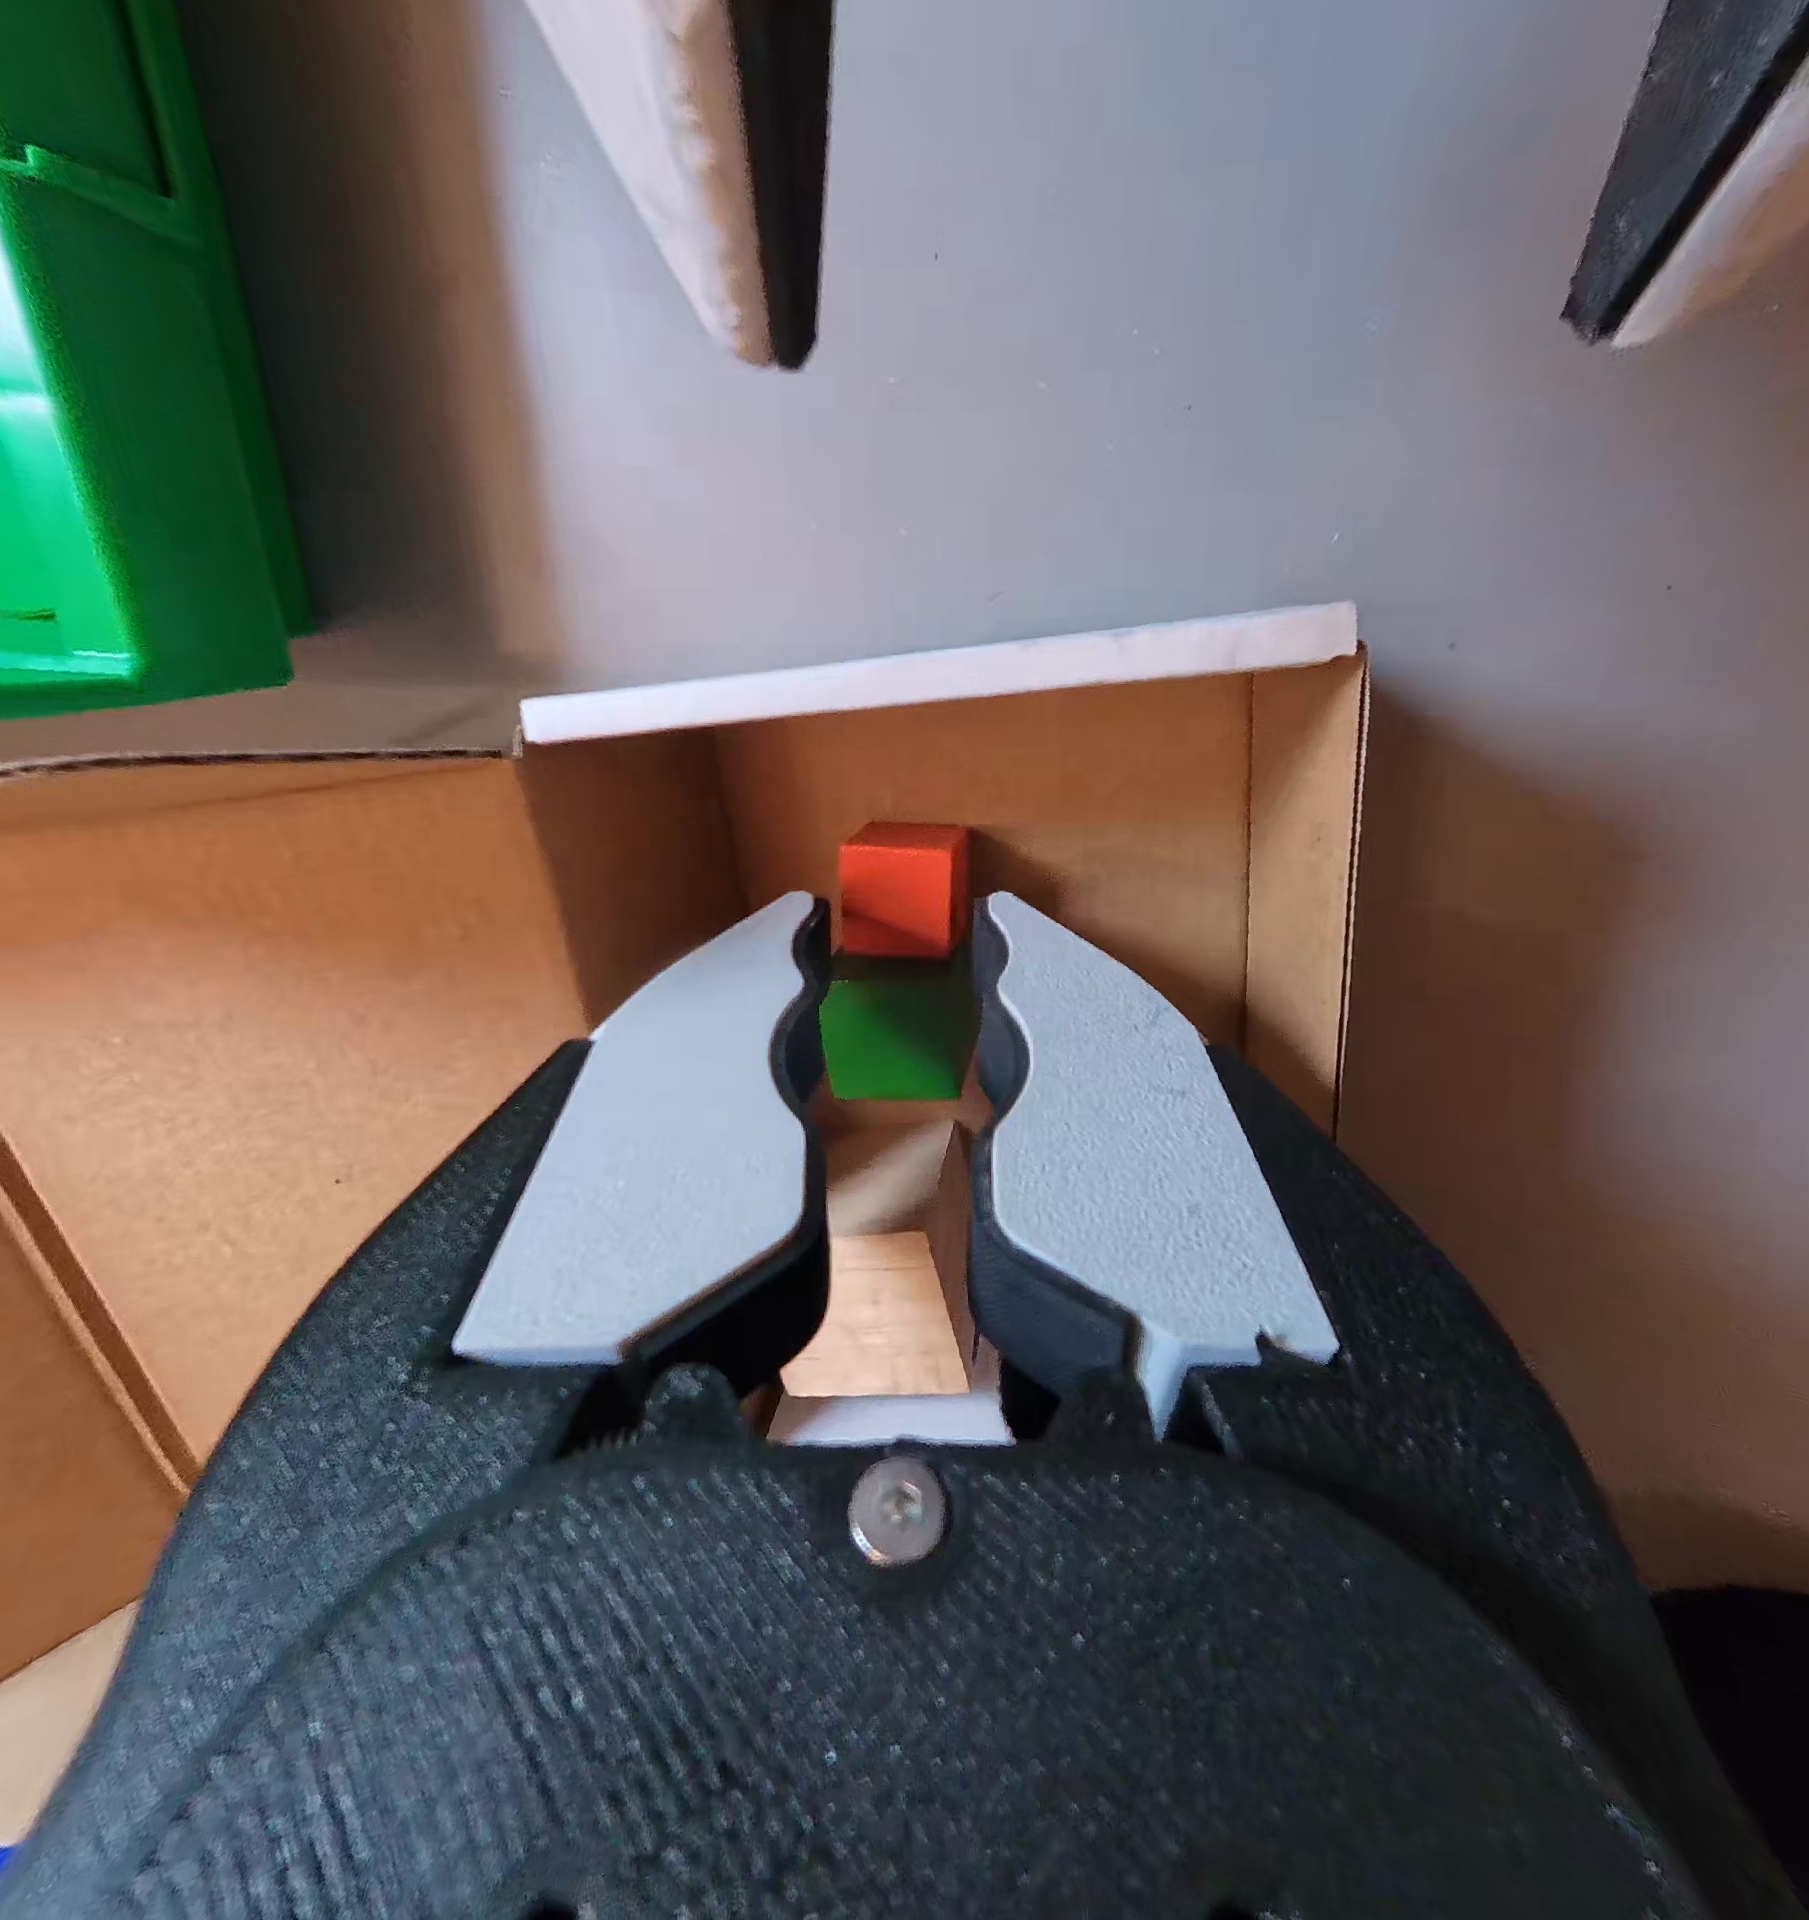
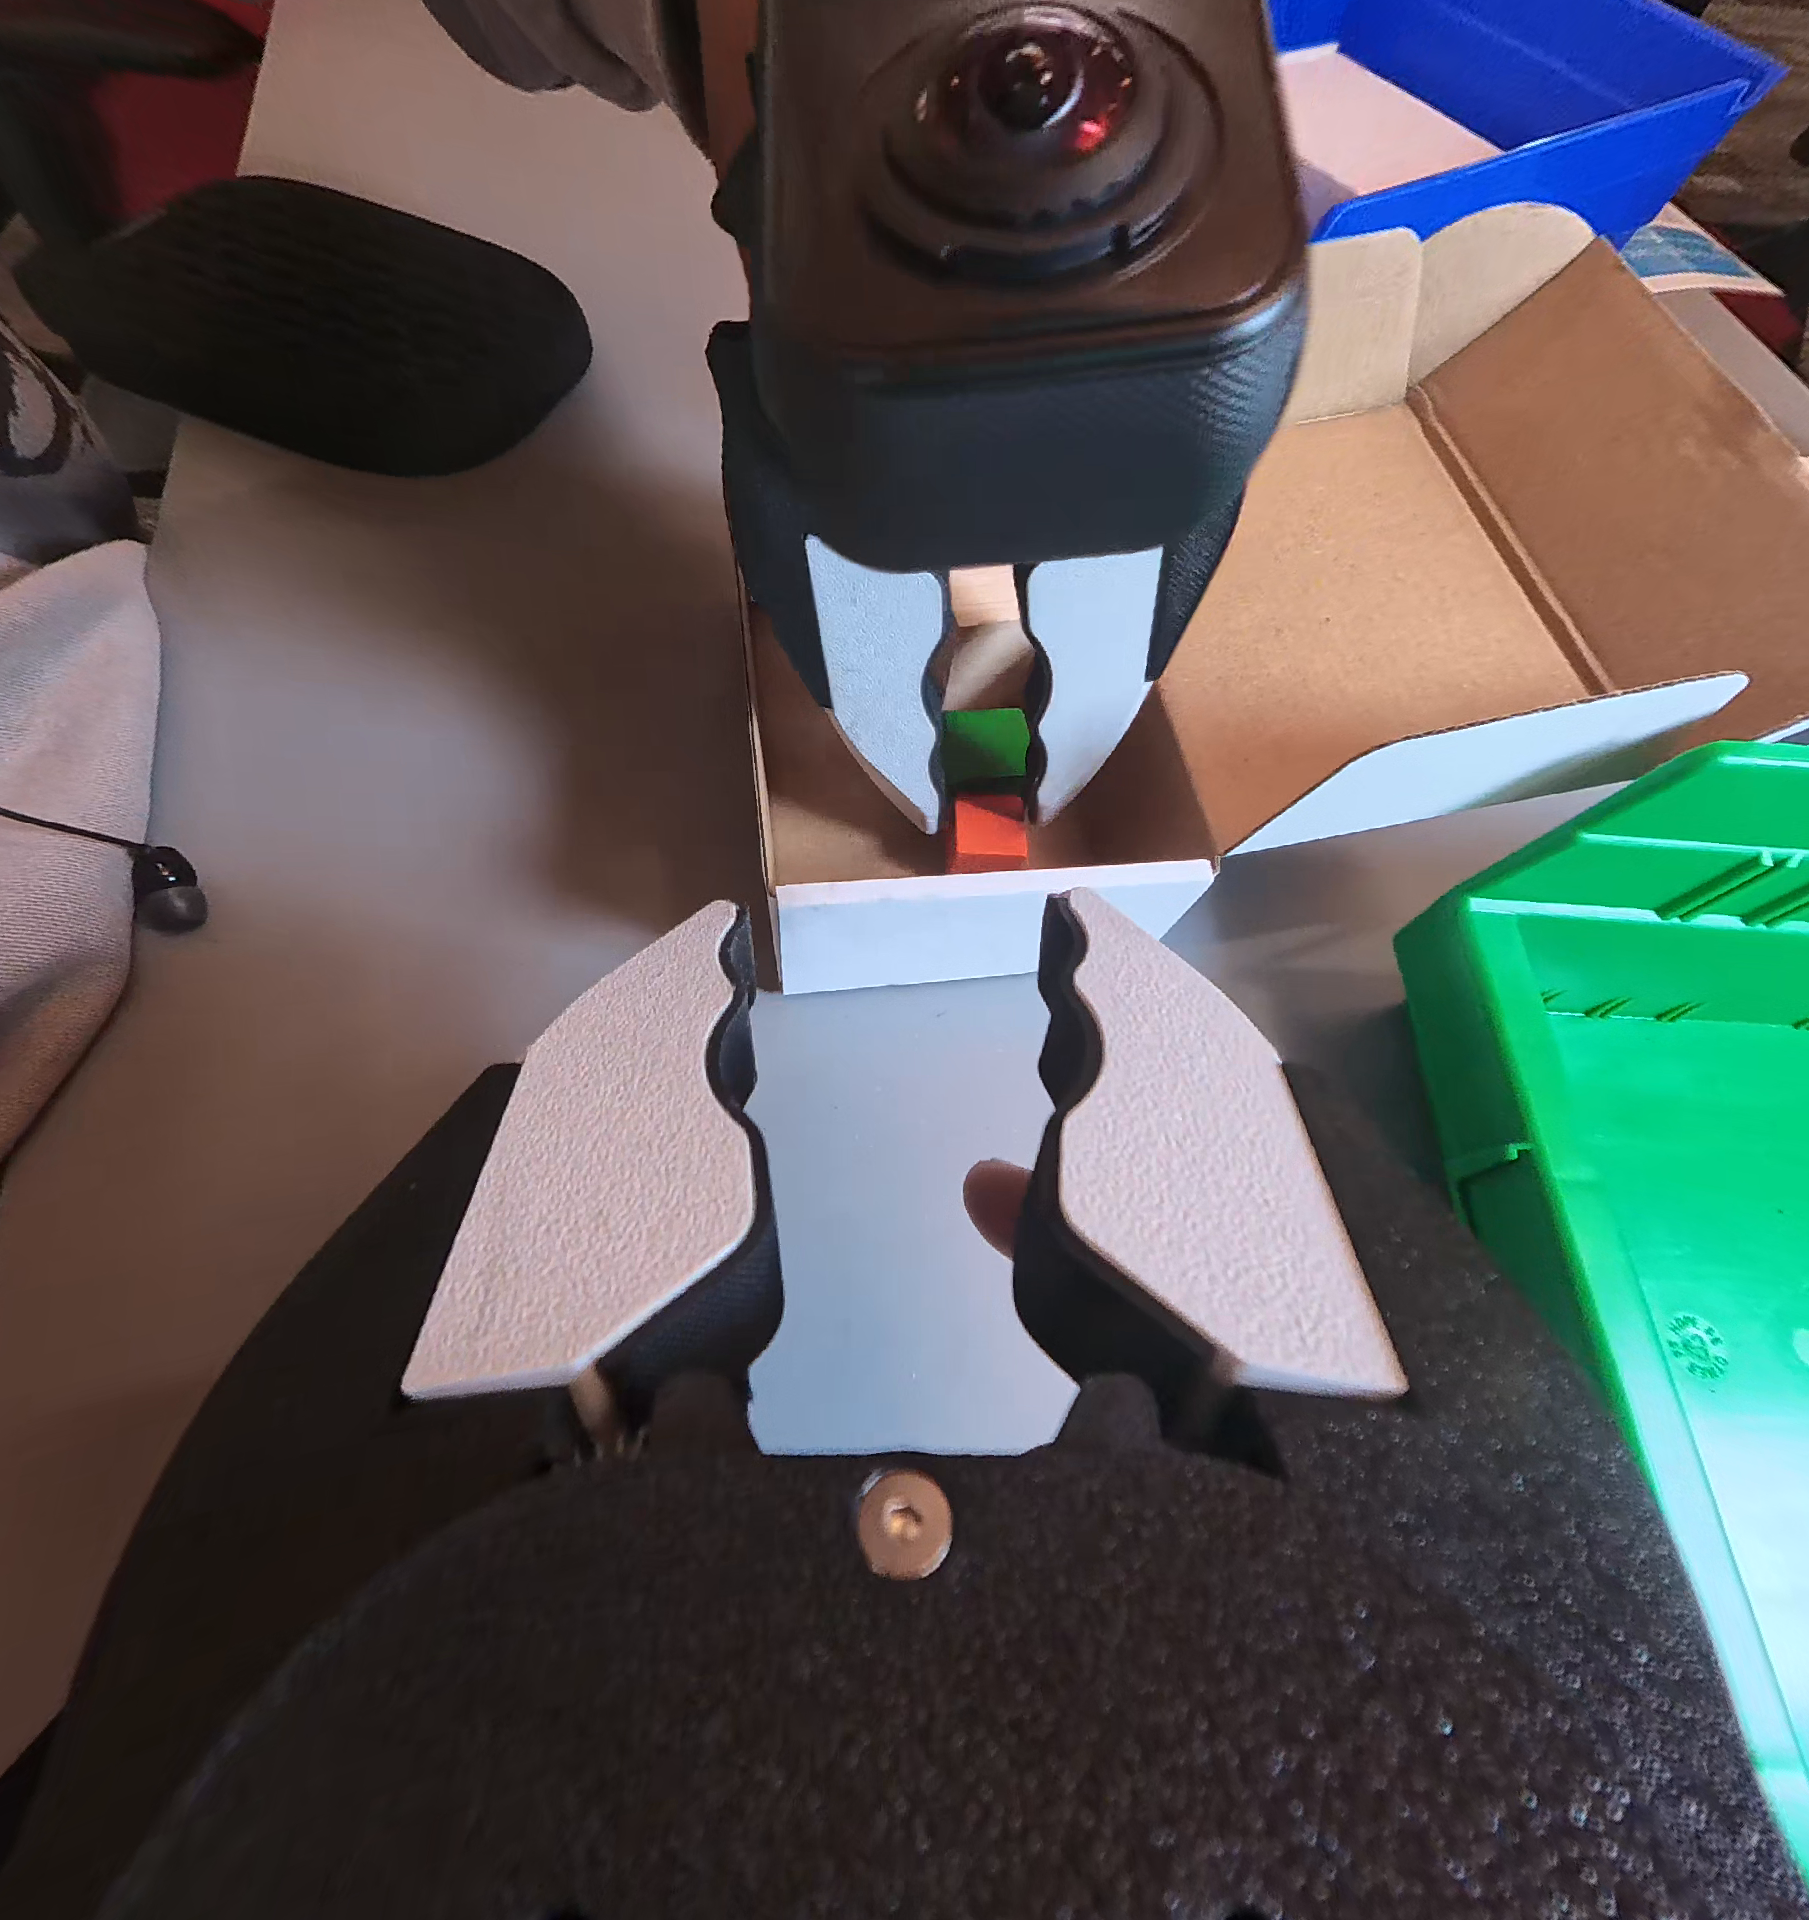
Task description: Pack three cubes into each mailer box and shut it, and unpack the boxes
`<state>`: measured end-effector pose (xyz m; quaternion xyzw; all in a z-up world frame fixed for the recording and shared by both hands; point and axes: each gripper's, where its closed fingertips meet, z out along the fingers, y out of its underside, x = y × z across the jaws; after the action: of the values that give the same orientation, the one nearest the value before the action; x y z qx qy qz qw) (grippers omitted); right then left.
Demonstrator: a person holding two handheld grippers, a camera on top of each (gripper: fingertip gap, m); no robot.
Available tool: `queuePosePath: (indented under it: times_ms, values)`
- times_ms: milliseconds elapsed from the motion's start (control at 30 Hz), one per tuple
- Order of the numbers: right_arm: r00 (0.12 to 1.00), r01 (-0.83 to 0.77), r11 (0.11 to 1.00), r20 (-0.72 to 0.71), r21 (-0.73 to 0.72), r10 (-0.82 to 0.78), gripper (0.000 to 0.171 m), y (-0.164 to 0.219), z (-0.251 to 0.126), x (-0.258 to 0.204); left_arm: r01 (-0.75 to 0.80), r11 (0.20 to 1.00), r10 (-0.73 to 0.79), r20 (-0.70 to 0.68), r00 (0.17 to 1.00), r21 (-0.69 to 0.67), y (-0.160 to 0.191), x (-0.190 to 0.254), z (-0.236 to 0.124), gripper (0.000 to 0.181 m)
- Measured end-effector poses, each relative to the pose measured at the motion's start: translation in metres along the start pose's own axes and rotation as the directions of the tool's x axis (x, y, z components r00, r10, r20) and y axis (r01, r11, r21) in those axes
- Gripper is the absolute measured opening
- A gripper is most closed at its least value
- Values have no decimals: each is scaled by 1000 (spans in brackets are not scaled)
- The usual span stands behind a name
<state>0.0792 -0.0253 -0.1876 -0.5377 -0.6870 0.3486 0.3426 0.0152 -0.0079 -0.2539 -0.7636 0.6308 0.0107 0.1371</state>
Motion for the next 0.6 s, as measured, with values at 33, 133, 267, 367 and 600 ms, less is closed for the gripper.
queuePosePath:
  times_ms: [33,133,267,367,600]
  values:
    - [1000,-1,1000,1,-1,1,52,0,0,0,-2,1000,2,2,1000,3,1,0,0,29]
    - [1000,-2,1000,1,-4,2,52,1,1,0,15,999,-15,7,1000,50,-2,0,-6,35]
    - [1000,-8,1000,-11,-3,8,52,2,1,3,112,964,-124,33,992,240,-11,-14,-45,35]
    - [998,-26,999,-64,21,28,51,0,0,14,233,856,-300,77,951,462,-6,-43,-92,36]
    - [915,-282,929,-224,242,336,42,-11,-10,69,434,354,-759,-17,651,828,91,-93,-156,32]
